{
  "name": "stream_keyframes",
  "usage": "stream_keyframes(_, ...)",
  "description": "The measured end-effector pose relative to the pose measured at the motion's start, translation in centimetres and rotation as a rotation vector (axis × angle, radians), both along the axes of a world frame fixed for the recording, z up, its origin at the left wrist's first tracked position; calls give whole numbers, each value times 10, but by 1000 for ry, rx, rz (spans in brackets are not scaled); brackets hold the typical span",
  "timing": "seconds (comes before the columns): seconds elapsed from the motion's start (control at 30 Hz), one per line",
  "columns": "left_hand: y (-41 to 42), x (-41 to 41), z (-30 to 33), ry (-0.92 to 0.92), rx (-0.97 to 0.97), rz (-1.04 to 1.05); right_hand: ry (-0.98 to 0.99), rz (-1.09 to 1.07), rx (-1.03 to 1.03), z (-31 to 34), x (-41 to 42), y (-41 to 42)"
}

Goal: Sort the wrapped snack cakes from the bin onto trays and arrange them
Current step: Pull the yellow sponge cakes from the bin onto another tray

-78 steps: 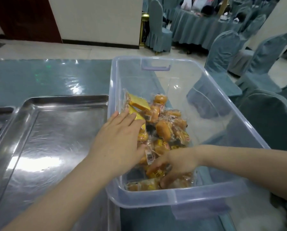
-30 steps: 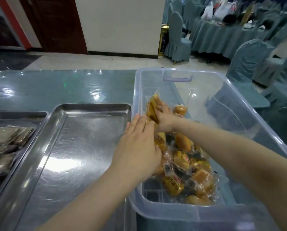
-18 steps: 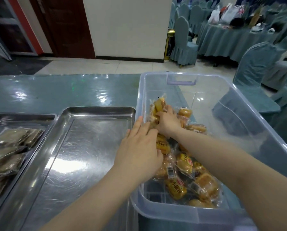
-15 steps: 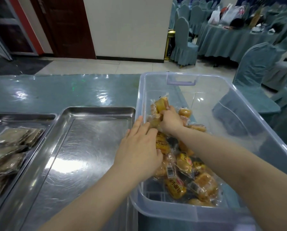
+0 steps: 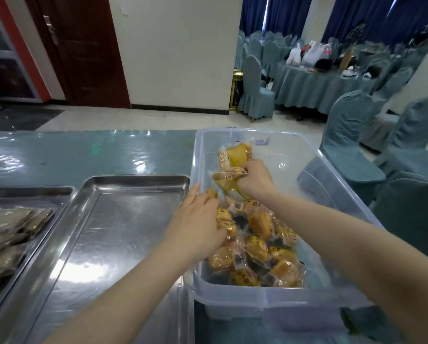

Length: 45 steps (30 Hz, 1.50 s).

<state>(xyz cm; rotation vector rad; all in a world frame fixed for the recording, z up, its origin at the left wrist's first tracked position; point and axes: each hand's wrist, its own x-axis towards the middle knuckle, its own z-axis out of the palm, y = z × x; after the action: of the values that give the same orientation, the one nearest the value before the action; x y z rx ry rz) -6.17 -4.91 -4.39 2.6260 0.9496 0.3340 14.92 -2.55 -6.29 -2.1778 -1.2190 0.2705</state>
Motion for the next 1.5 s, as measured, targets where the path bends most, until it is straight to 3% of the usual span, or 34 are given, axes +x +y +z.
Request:
stream_keyframes(0.2,-2,-10,7,-354,-158,17,15,3,153,39,-25,-46)
stream_keyframes(0.43,5,-41,24,-431,-38,12,3,183,383,84,-74,-74)
stream_keyframes(0.63,23,-109,30,-523,-39,87,43,295,364,94,-141,-57)
stream_keyframes(0.9,49,-277,31,-595,-58,189,47,434,368,82,-300,-4)
stream_keyframes(1.23,71,-555,2,-675,-267,520,211,610,226,25,-549,52)
stream_keyframes(1.5,93,-702,-20,-724,-343,727,294,665,75,-12,-674,108)
